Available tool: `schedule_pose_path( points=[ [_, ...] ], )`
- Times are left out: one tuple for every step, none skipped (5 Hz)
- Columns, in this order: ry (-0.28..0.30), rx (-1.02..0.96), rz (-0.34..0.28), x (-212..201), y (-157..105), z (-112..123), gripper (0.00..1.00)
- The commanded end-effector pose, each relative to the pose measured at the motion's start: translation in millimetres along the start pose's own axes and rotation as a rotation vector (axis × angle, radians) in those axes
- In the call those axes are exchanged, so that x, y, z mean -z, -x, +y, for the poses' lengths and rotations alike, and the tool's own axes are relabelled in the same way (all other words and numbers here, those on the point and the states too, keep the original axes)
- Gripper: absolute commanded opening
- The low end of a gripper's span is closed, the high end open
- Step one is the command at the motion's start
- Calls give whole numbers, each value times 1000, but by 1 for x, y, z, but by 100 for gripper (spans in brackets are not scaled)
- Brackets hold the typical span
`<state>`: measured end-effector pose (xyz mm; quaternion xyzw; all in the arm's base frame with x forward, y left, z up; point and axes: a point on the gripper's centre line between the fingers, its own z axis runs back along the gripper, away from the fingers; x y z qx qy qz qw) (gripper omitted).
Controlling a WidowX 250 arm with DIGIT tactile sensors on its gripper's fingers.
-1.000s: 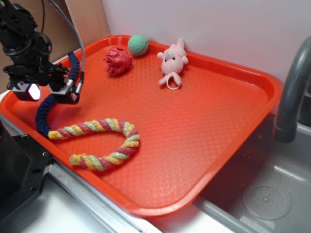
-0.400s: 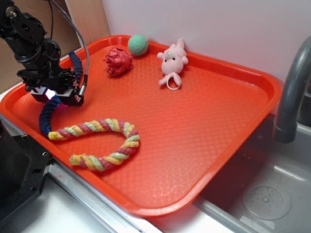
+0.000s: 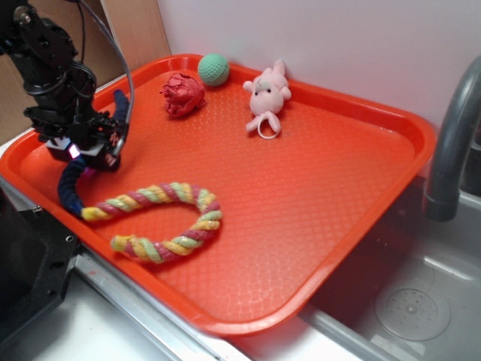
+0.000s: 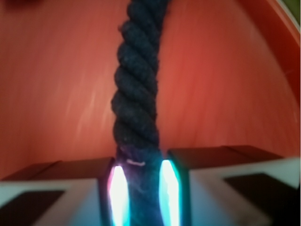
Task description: Grab the blue rope.
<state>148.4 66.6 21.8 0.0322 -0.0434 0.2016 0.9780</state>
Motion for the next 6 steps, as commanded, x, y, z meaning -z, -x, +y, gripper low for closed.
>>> schedule_pose_path(
  points=[
    [-18,187,21,-83,-9,-50,0],
    [55,293,44,-120,-4,-82,0],
    [93,327,2,-151,9,-101,0],
    [99,345,-19,-168,17,-109,0],
    [79,304,-77,-178,26,-112,0],
    [111,262,-16,-170,19,-105,0]
  ],
)
